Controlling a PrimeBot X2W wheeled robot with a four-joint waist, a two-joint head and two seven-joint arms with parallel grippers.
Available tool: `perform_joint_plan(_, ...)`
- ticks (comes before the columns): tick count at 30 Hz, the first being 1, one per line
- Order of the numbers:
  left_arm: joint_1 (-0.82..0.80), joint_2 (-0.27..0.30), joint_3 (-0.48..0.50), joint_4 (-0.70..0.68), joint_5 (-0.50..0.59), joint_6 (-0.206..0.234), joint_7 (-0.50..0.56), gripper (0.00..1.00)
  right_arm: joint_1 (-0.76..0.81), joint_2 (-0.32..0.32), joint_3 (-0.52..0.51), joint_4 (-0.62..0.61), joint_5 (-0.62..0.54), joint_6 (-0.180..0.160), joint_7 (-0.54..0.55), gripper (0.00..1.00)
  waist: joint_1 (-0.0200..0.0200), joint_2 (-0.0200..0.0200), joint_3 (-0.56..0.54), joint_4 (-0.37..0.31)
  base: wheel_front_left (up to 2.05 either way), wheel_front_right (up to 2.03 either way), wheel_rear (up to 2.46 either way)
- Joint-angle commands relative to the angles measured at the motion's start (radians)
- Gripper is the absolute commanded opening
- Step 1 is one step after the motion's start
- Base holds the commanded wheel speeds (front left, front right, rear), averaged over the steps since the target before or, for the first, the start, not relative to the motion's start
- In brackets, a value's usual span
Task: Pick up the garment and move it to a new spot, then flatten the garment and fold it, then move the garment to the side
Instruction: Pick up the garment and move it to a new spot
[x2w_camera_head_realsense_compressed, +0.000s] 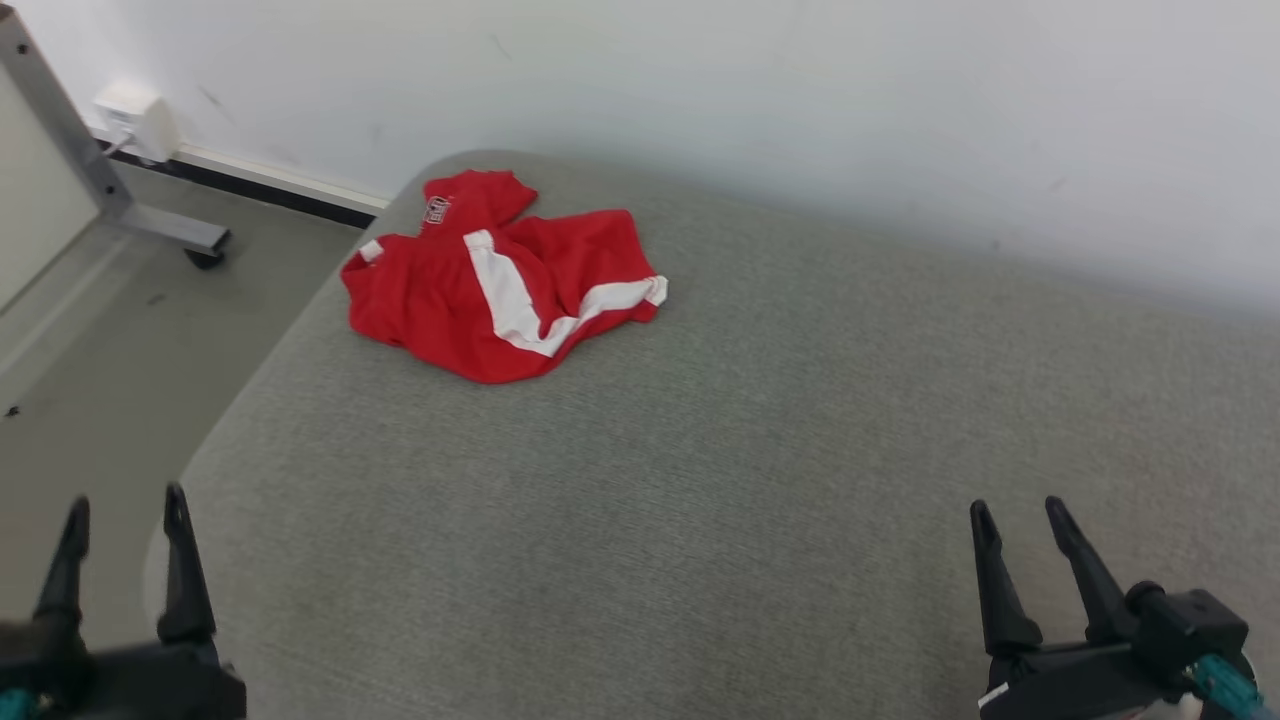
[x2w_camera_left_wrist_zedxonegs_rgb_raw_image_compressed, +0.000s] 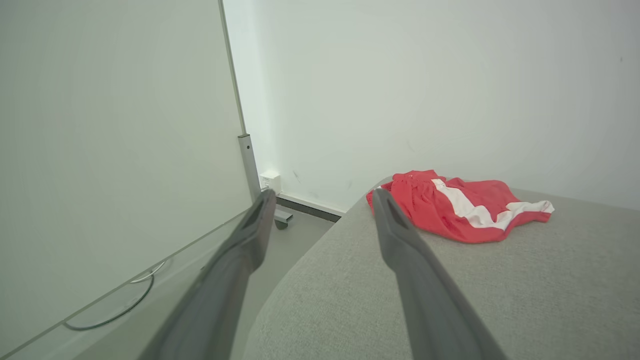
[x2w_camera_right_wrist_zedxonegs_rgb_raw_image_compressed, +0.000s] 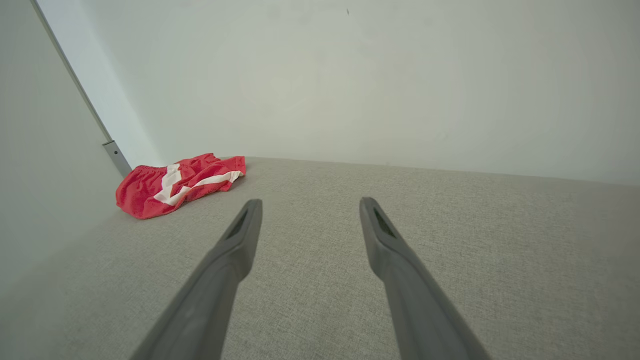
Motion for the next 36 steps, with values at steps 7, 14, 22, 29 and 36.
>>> perform_joint_plan(7,-0.209,0.068,-0.007,0.029,-0.054,-0.018,0.051,1.00,-0.050,-0.006,-0.030,-0.043,-0.021,-0.003,0.005,1.00,0.0000,0.0000,0.149,-0.175,0.00,0.00,0.00)
perform_joint_plan(14,-0.430,0.176,-0.041,0.085,-0.081,-0.029,0.121,1.00,-0.095,-0.009,-0.044,-0.078,-0.041,-0.003,-0.003,1.00,0.0000,0.0000,0.270,-0.309,0.00,0.00,0.00)
perform_joint_plan(22,-0.628,0.284,-0.128,0.197,-0.121,-0.034,0.197,1.00,-0.126,0.003,-0.082,-0.137,-0.064,-0.003,-0.008,1.00,0.0000,0.0000,0.376,-0.411,0.00,0.00,0.00)
perform_joint_plan(29,-0.759,0.337,-0.171,0.357,-0.186,-0.034,0.275,1.00,-0.149,0.003,-0.089,-0.190,-0.081,-0.003,0.003,1.00,0.0000,0.0000,0.434,-0.453,0.00,0.00,0.00)
perform_joint_plan(36,-0.832,0.370,-0.265,0.516,-0.240,-0.034,0.374,1.00,-0.154,0.004,-0.103,-0.215,-0.090,-0.003,0.014,1.00,0.0000,0.0000,0.452,-0.460,0.00,0.00,0.00)
